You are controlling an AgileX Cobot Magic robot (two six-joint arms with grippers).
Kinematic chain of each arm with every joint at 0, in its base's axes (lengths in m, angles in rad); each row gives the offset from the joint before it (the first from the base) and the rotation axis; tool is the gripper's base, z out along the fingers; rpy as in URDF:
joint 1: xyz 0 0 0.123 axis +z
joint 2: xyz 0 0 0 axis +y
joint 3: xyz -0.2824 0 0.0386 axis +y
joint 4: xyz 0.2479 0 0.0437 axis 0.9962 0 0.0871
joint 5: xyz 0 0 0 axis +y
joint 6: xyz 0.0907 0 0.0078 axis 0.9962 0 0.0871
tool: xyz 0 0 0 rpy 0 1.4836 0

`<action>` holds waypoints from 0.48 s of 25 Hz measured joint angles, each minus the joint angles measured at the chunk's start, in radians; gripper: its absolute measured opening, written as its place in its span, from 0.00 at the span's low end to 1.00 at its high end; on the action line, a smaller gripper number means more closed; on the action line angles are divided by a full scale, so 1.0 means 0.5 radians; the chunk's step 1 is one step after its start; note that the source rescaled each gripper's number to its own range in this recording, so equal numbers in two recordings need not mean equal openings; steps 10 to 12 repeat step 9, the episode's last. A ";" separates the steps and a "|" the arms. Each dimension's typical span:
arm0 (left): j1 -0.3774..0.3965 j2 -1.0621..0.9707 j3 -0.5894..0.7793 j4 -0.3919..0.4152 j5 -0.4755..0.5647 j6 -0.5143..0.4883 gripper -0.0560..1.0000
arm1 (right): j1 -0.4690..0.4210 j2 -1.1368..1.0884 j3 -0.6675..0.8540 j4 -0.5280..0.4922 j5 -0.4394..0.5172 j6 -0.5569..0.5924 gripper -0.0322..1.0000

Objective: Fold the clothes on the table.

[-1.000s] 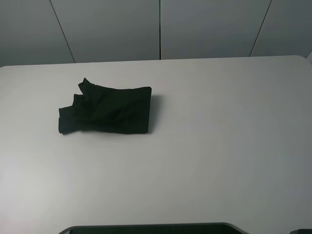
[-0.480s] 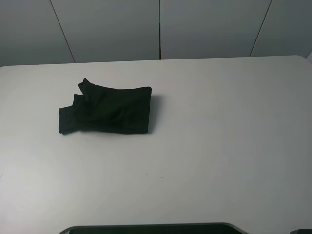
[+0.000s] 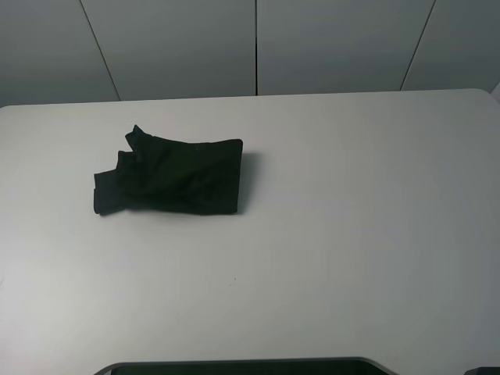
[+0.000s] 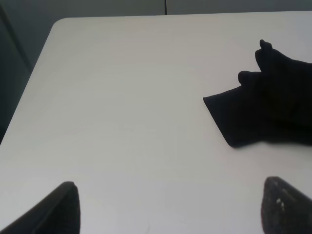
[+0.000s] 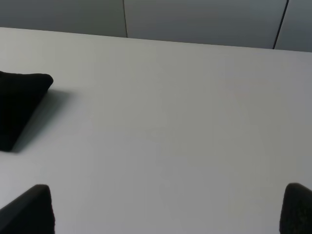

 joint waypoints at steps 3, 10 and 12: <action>0.000 0.000 0.000 0.000 0.000 0.000 0.97 | 0.000 0.000 0.000 0.000 0.000 0.000 1.00; 0.000 0.000 0.000 0.000 0.000 0.000 0.97 | 0.000 0.000 0.000 0.000 0.000 0.000 1.00; 0.000 0.000 0.000 0.000 0.000 0.000 0.97 | 0.000 0.000 0.000 0.000 0.000 0.000 1.00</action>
